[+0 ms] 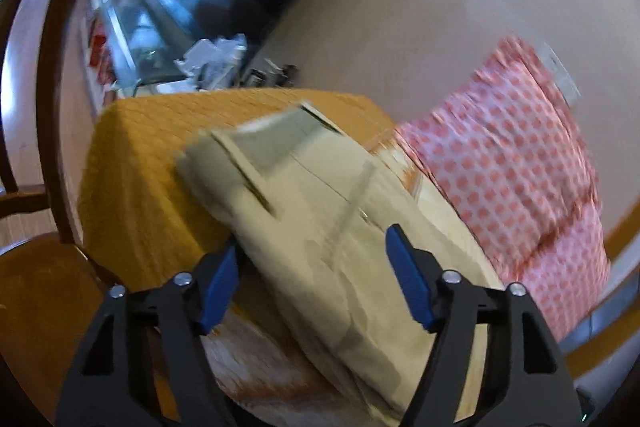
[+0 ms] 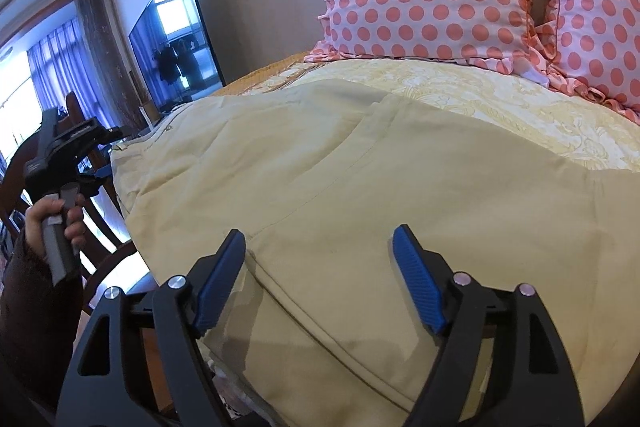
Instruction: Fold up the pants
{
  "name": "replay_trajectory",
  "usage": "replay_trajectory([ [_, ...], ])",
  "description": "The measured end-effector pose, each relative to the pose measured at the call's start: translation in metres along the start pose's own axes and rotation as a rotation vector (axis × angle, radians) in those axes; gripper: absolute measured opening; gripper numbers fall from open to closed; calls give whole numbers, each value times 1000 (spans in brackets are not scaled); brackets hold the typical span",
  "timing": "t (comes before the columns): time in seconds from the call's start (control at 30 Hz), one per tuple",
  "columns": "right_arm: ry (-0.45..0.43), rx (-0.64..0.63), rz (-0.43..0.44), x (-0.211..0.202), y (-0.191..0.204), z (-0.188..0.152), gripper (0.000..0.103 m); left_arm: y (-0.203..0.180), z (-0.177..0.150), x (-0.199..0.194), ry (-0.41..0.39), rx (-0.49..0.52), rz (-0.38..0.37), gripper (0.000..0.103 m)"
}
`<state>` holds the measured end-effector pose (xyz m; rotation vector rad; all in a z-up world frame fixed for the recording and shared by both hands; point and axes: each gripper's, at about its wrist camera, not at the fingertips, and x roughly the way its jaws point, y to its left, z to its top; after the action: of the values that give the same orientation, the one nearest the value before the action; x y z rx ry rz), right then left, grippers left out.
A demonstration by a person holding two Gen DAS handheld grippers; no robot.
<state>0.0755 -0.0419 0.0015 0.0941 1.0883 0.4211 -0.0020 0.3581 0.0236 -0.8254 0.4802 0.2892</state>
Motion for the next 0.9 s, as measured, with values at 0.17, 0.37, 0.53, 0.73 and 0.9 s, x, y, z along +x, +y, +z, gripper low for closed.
replay_trajectory([
  [0.17, -14, 27, 34, -6, -3, -2, 78, 22, 13, 6, -12, -108, -20, 12],
  [0.37, -65, 62, 61, -30, -13, -3, 78, -39, 15, -15, -69, 107, -16, 7],
  [0.53, -159, 113, 19, -68, -36, -4, 78, -153, -12, -39, -54, 377, -179, 6],
  [0.73, -251, 211, -128, -118, -78, -18, 78, -286, -126, -51, 113, 694, -504, 7],
  [0.9, -307, 349, -305, -165, -124, -46, 78, -329, -255, -27, 400, 893, -635, 7],
])
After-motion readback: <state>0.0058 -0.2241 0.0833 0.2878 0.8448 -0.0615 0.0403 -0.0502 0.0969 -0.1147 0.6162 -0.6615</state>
